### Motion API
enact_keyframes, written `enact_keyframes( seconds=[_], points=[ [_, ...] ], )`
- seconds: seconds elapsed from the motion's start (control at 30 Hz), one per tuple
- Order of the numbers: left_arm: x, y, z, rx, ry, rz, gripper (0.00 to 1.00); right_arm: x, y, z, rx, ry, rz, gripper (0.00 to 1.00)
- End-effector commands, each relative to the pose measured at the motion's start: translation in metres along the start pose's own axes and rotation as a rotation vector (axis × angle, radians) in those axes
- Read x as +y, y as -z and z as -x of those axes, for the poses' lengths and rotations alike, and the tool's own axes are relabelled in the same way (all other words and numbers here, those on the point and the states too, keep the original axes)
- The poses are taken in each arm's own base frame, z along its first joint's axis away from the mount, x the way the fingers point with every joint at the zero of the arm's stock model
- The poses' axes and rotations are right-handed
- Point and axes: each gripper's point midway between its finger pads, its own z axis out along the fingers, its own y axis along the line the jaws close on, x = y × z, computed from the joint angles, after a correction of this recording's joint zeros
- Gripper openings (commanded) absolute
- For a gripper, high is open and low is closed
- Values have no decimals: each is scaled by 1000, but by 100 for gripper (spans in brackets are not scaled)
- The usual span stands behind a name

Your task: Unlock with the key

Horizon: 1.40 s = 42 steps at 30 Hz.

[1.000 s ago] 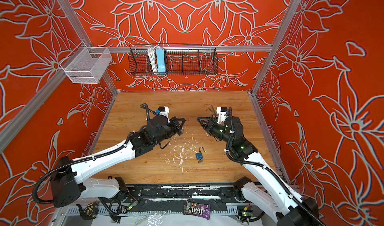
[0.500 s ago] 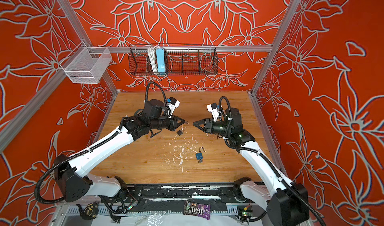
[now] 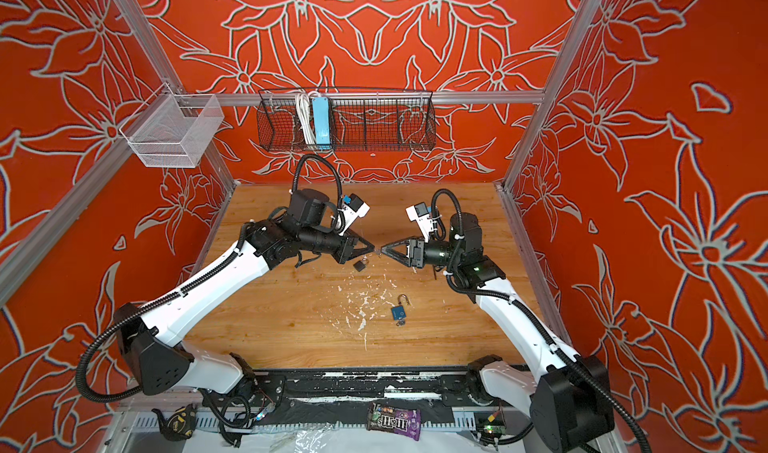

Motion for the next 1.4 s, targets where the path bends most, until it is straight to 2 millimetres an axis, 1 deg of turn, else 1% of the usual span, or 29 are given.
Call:
enact_keyframes(
  seconds=[0.0,0.2,0.27,0.43,0.57,0.77,0.9,1.27,1.37],
  points=[
    [-9,1,0,27,-30,-51,0,10,2,0,9,98,55,46],
    [-18,6,4,37,-52,-82,0,6,-1,-2,13,91,63,44],
    [-19,7,5,37,-58,-83,0,8,-1,-1,7,93,81,44],
    [-24,9,9,30,-70,-103,0,11,-2,-7,28,84,119,40],
    [-27,10,11,27,-78,-115,0,16,-3,-6,30,81,155,35],
    [-27,9,15,31,-81,-111,0,21,-4,-6,32,84,176,28],
    [-25,7,16,30,-78,-108,0,22,-5,-9,50,73,187,20],
    [-20,8,18,17,-97,-74,0,22,-6,-5,47,70,183,1],
    [-19,7,19,18,-102,-70,0,25,-5,-3,42,77,185,0]
  ],
)
